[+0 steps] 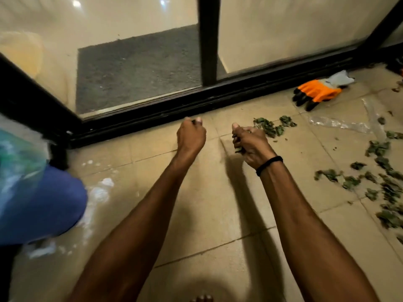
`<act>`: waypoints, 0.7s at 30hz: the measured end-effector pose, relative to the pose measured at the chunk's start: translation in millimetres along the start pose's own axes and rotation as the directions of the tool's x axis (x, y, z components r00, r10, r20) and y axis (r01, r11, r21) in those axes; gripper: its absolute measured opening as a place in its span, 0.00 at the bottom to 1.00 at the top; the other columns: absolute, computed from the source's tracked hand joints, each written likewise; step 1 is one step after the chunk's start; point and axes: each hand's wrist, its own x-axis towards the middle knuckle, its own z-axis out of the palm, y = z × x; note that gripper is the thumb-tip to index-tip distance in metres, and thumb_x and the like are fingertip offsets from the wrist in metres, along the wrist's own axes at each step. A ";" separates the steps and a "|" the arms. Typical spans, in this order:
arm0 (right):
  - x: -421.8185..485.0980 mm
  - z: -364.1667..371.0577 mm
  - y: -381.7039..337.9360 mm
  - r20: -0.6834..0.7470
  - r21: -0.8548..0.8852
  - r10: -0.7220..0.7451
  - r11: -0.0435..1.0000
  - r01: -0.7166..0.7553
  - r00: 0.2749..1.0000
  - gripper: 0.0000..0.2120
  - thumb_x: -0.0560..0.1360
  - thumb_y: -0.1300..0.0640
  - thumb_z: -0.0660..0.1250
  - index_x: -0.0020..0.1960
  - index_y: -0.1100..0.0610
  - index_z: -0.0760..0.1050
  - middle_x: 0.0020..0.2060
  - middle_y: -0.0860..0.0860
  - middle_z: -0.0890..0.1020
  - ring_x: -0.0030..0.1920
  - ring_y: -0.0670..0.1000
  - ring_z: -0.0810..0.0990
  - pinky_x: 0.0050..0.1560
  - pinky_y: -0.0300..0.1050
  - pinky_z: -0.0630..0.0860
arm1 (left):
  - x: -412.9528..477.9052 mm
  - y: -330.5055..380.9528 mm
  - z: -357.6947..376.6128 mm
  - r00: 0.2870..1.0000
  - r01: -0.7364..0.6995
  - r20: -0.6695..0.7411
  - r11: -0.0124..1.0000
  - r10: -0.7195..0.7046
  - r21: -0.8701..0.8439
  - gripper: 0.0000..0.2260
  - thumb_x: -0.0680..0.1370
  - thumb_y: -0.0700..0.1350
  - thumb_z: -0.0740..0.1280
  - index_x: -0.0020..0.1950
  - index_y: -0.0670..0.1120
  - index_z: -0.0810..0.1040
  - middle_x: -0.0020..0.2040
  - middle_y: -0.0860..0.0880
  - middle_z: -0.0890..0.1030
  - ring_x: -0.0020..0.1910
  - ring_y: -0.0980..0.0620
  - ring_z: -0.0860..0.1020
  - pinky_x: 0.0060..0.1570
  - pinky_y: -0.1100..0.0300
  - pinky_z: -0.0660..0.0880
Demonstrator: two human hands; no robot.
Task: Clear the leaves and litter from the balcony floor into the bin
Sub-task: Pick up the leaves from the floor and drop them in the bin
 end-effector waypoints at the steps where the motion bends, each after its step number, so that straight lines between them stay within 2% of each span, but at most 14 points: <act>1: -7.5 19.1 -6.8 0.049 0.034 -0.002 0.999 0.000 0.999 0.12 0.80 0.58 0.67 0.39 0.58 0.72 0.28 0.51 0.71 0.22 0.43 0.67 0.22 0.35 0.64 | -1.8 6.3 -18.8 0.999 0.003 -0.037 1.000 -0.004 -0.013 0.16 0.84 0.49 0.59 0.46 0.40 0.77 0.45 0.40 0.81 0.48 0.39 0.79 0.39 0.57 0.61; 3: -23.3 58.4 -18.6 0.153 0.120 0.010 0.992 -0.028 0.988 0.12 0.80 0.59 0.66 0.38 0.59 0.70 0.28 0.51 0.69 0.21 0.42 0.67 0.21 0.33 0.63 | -4.2 20.0 -61.2 0.992 0.016 -0.124 0.998 -0.023 -0.061 0.18 0.84 0.49 0.58 0.46 0.37 0.79 0.49 0.37 0.82 0.50 0.37 0.79 0.38 0.54 0.62; 5: -46.4 107.7 -31.5 0.278 0.194 0.038 0.976 -0.095 0.960 0.12 0.81 0.60 0.65 0.39 0.58 0.69 0.28 0.50 0.69 0.23 0.42 0.67 0.21 0.32 0.62 | -9.5 33.1 -119.0 0.973 0.022 -0.225 0.993 -0.048 -0.115 0.19 0.84 0.50 0.58 0.49 0.36 0.80 0.51 0.36 0.82 0.52 0.37 0.79 0.41 0.51 0.68; 8: -83.6 180.9 -50.2 0.452 0.288 0.054 0.936 -0.203 0.890 0.11 0.81 0.60 0.63 0.40 0.57 0.69 0.29 0.50 0.70 0.24 0.42 0.68 0.21 0.32 0.63 | -17.2 45.2 -211.8 0.927 -0.025 -0.373 0.984 -0.043 -0.176 0.19 0.83 0.50 0.59 0.46 0.38 0.81 0.46 0.38 0.83 0.48 0.41 0.81 0.42 0.52 0.70; 11: -130.0 256.2 -59.1 0.590 0.305 0.022 0.919 -0.248 0.807 0.10 0.82 0.60 0.62 0.42 0.58 0.69 0.30 0.51 0.70 0.25 0.42 0.68 0.21 0.32 0.65 | -32.5 28.1 -306.3 0.869 -0.062 -0.486 0.956 -0.089 -0.285 0.17 0.79 0.50 0.61 0.39 0.39 0.80 0.40 0.38 0.82 0.42 0.38 0.80 0.41 0.46 0.73; 13: -158.0 300.0 -58.2 0.660 0.267 0.002 0.934 -0.237 0.751 0.12 0.82 0.58 0.62 0.40 0.57 0.68 0.29 0.51 0.68 0.21 0.42 0.67 0.19 0.33 0.64 | -46.9 5.1 -352.5 0.831 -0.036 -0.536 0.946 -0.151 -0.324 0.15 0.76 0.51 0.61 0.32 0.44 0.75 0.31 0.41 0.76 0.34 0.40 0.75 0.36 0.51 0.69; 14: -171.8 320.7 -55.1 0.685 0.243 -0.012 0.947 -0.213 0.729 0.13 0.82 0.58 0.62 0.39 0.57 0.67 0.29 0.52 0.67 0.20 0.43 0.66 0.19 0.34 0.64 | -54.8 -9.0 -371.9 0.817 -0.009 -0.544 0.938 -0.193 -0.346 0.14 0.77 0.50 0.61 0.33 0.46 0.72 0.30 0.45 0.74 0.32 0.43 0.73 0.33 0.55 0.70; 16: -194.5 354.7 -43.8 0.695 0.202 -0.048 0.971 -0.131 0.718 0.13 0.82 0.59 0.63 0.38 0.57 0.68 0.29 0.53 0.68 0.22 0.46 0.67 0.23 0.36 0.64 | -67.1 -41.2 -397.9 0.800 0.104 -0.518 0.921 -0.302 -0.375 0.12 0.80 0.47 0.61 0.37 0.47 0.71 0.33 0.50 0.73 0.29 0.54 0.72 0.25 0.65 0.70; 17: -201.7 367.7 -37.0 0.698 0.161 -0.058 0.984 -0.077 0.714 0.13 0.82 0.58 0.63 0.39 0.58 0.69 0.29 0.54 0.69 0.23 0.48 0.68 0.24 0.38 0.65 | -72.0 -54.1 -404.3 0.789 0.165 -0.502 0.909 -0.355 -0.384 0.11 0.80 0.45 0.62 0.38 0.47 0.71 0.34 0.51 0.74 0.29 0.55 0.71 0.23 0.67 0.68; 19: -215.8 383.3 -27.2 0.749 0.039 -0.036 0.999 0.009 0.662 0.16 0.80 0.47 0.66 0.44 0.61 0.74 0.32 0.57 0.74 0.27 0.51 0.71 0.29 0.42 0.67 | -78.2 -76.4 -409.3 0.761 0.229 -0.482 0.875 -0.434 -0.427 0.07 0.76 0.46 0.66 0.40 0.44 0.76 0.35 0.48 0.77 0.30 0.49 0.74 0.25 0.64 0.66; 20: -220.0 387.0 -23.6 0.776 -0.022 0.000 0.999 0.026 0.631 0.23 0.76 0.39 0.68 0.50 0.61 0.76 0.40 0.60 0.79 0.32 0.53 0.75 0.33 0.43 0.71 | -80.4 -83.8 -408.6 0.744 0.240 -0.484 0.860 -0.460 -0.450 0.08 0.74 0.47 0.69 0.44 0.43 0.79 0.38 0.45 0.80 0.33 0.46 0.78 0.28 0.62 0.67; 21: -219.2 390.6 -19.9 0.793 -0.057 0.031 0.998 0.024 0.608 0.32 0.72 0.32 0.67 0.59 0.60 0.77 0.53 0.62 0.81 0.43 0.55 0.80 0.41 0.47 0.76 | -84.0 -87.5 -406.7 0.732 0.246 -0.484 0.849 -0.479 -0.468 0.11 0.75 0.49 0.71 0.49 0.41 0.81 0.42 0.43 0.82 0.37 0.44 0.81 0.30 0.62 0.68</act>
